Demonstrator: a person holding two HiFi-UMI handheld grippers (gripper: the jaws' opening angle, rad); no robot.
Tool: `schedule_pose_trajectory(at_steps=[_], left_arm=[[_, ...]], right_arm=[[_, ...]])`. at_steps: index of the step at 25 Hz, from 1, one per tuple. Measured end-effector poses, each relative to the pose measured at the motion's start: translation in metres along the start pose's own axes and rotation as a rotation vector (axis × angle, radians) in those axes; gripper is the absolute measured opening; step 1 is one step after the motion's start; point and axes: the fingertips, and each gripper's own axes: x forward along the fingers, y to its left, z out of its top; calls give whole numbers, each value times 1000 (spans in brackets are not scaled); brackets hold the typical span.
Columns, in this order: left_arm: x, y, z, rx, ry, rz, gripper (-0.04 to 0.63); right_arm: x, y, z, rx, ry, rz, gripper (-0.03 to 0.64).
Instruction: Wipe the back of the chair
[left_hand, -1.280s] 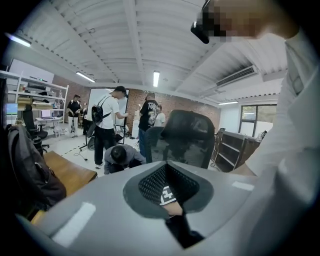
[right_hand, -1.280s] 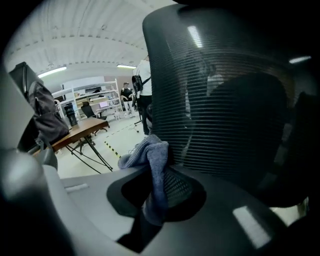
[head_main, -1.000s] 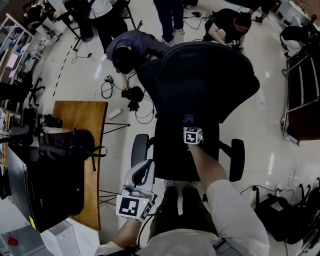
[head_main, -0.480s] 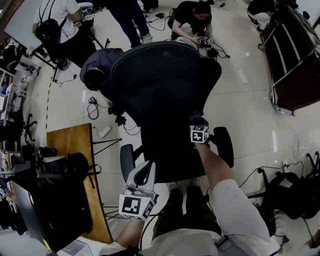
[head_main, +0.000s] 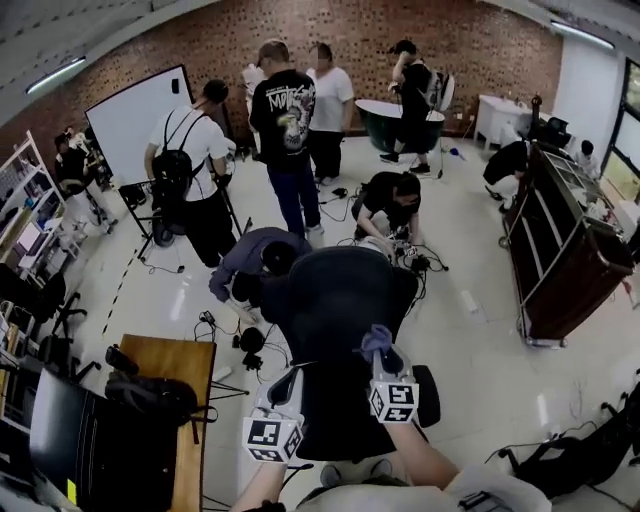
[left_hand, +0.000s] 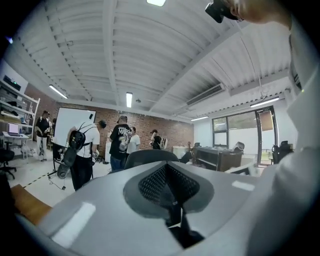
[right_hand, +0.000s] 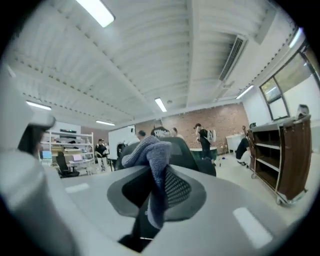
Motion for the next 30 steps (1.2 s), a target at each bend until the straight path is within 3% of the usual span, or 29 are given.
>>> schedule_pose_trajectory(at_steps=[4,8,11,16,20,21,26,30], left_arm=[[-58,-7,-5,32,-61,19,57],[-74,-28,-7,85,-107,-8,57],[-82,-40,-14,84,-112,-34,57],[-98,-29,-19,70,-80,-83,57],[-106,-16,-29,44,-8,-103,57],[-109,-16,-27,51,-25,-102,57],[-166,-45,6,101,-108,-82,57],[-227,-81,13,64,-47,-43,57]], right_arm=[[-138,80,98,-78,-127,116,52],[-194,99,144,-151,-258,125,52],[-207,100,150,-147,-322,109,54],[-206,119,134,-129,-246,92,54],[-203,135,118,-105,-225,78,54],[-206,138,113,-91,-218,81,54],[-264,165,122,-92,-239,133,54],[-335,176,149,-103,-264,159,54]])
